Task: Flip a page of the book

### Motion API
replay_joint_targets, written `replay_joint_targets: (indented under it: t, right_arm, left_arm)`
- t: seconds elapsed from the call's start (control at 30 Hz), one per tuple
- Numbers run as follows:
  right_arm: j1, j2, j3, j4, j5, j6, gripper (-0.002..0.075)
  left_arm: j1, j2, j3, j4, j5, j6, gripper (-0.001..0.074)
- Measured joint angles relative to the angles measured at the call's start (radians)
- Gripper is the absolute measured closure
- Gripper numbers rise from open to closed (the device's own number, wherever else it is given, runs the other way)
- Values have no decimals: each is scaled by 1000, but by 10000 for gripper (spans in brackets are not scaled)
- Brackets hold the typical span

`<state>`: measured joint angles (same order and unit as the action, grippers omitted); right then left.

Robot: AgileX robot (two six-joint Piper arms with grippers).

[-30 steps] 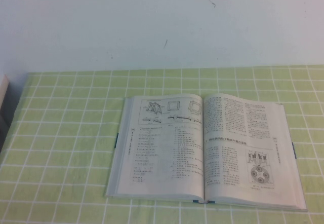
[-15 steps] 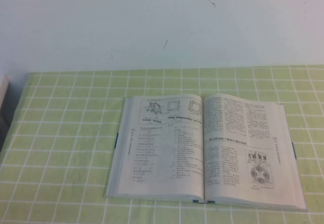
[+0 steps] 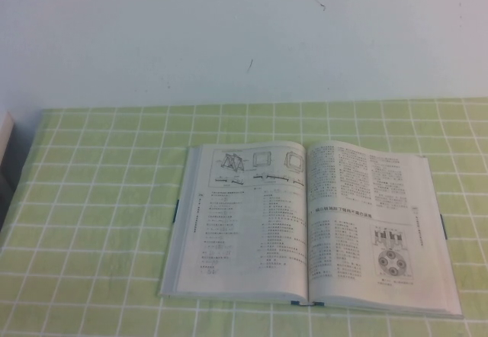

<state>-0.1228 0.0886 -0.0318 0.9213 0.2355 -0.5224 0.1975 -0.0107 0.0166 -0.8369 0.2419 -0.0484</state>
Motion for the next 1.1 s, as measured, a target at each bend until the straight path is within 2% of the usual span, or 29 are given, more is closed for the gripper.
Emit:
replay_joint_targets:
  t: [0.17,0.37,0.5,0.57,0.7,0.87,0.97,1.1]
  right_arm:
    - [0,187,-197,-64,41,-259,729]
    - [15,398,-294,-91,81,-387,729]
    - [15,455,-299,-55,40,-454,729]
    - [15,463,-300,-10,21,-475,729]
    - [15,501,-335,-9,57,-594,729]
    - [15,656,-428,-62,171,-524,729]
    - [15,786,-506,-93,310,-483,729]
    - [20,962,-613,-108,516,-478,729]
  left_arm:
    - [-4,37,-152,43,33,178,738]
    - [-5,308,-464,331,285,255,738]
    - [-35,491,-619,405,404,320,738]
    - [-48,559,-661,374,426,361,738]
    - [-56,691,-682,185,466,527,738]
    - [-81,876,-684,-10,503,785,738]
    - [-133,968,-684,-39,437,834,738]
    - [-254,1080,-714,-53,336,849,738]
